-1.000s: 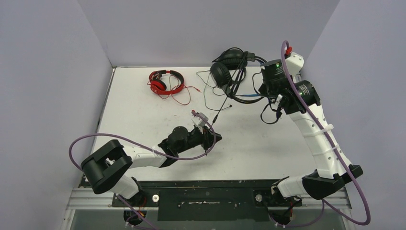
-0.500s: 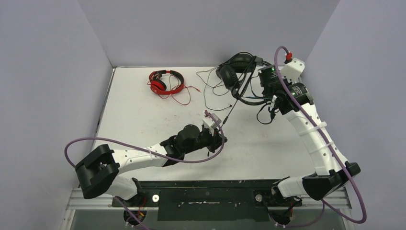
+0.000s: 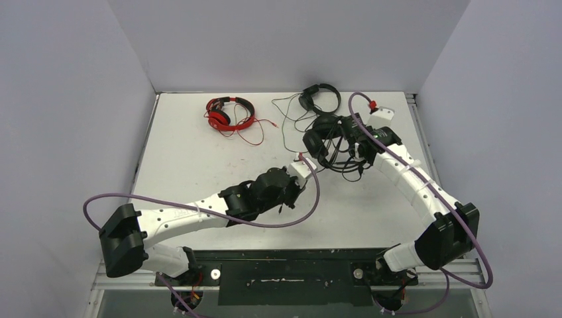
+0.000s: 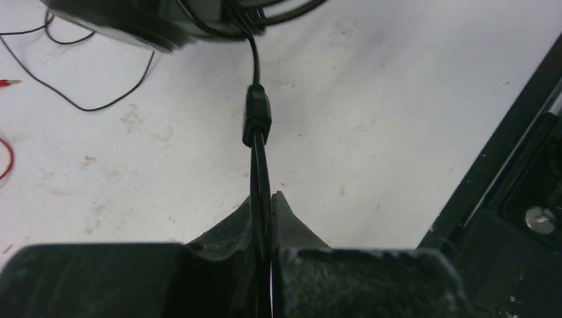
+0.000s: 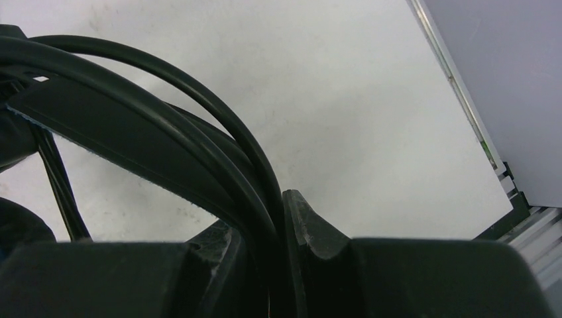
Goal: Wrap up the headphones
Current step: Wrap the headphones cable around the headphones.
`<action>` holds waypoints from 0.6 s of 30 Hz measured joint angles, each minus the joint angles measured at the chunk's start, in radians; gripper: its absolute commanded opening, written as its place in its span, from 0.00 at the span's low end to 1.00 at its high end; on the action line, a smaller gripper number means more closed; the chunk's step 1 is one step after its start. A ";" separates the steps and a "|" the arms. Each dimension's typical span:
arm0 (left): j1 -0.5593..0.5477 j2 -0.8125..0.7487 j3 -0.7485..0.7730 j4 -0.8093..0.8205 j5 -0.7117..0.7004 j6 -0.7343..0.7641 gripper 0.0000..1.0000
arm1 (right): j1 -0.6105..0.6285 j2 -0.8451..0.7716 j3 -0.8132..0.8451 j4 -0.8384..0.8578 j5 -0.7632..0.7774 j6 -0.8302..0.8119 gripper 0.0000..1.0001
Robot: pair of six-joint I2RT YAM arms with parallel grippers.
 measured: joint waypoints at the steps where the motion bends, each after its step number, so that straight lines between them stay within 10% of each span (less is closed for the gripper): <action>1: 0.000 0.000 0.012 -0.019 -0.017 0.019 0.09 | 0.005 0.004 -0.015 0.002 -0.005 -0.003 0.00; 18: 0.000 0.037 0.109 -0.134 -0.204 0.270 0.18 | 0.143 -0.021 -0.244 0.153 -0.209 -0.119 0.00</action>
